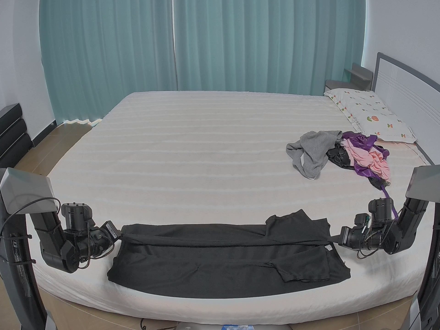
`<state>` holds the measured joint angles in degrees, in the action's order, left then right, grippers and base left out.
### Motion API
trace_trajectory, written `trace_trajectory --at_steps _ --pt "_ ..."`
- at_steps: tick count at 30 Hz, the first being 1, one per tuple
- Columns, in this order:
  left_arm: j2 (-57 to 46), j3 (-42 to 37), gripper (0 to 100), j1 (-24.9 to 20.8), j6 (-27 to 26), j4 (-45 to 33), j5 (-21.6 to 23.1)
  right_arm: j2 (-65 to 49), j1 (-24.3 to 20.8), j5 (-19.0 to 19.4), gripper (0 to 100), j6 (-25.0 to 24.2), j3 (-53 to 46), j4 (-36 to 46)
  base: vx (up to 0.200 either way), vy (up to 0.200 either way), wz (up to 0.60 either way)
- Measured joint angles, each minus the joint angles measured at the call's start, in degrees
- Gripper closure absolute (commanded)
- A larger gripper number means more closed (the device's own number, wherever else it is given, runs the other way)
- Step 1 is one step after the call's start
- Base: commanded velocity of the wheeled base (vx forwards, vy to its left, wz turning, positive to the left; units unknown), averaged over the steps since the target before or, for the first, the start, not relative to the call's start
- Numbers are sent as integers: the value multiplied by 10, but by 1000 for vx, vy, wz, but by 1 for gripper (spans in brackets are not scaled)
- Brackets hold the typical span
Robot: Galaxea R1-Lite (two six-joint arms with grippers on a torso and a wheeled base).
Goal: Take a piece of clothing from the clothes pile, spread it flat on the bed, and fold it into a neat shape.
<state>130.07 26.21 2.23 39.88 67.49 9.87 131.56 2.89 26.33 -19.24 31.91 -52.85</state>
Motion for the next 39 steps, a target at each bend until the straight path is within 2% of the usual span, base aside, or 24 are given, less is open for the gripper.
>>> trace_trajectory --at_steps 11,18,24,25,26,35,39 --pt "-8 -2 100 7 5 5 0 -14 16 1 100 -32 -8 -57 0 0 0" --pt "-9 -13 100 12 4 6 0 -9 14 0 100 -27 -37 -81 0 0 0" --pt "-5 -22 100 12 -8 4 0 6 14 -2 100 -1 -46 -84 0 0 0" --pt "-4 -23 100 11 -11 4 0 8 14 -2 0 2 -47 -84 0 0 0" --pt "-2 -25 0 10 -16 3 0 10 15 -2 0 4 -48 -84 0 0 0" --pt "12 -32 0 0 -24 5 0 16 14 1 0 0 -48 -86 0 0 0" --pt "10 -29 0 1 -21 6 0 5 15 2 0 -25 -39 -85 0 0 0"
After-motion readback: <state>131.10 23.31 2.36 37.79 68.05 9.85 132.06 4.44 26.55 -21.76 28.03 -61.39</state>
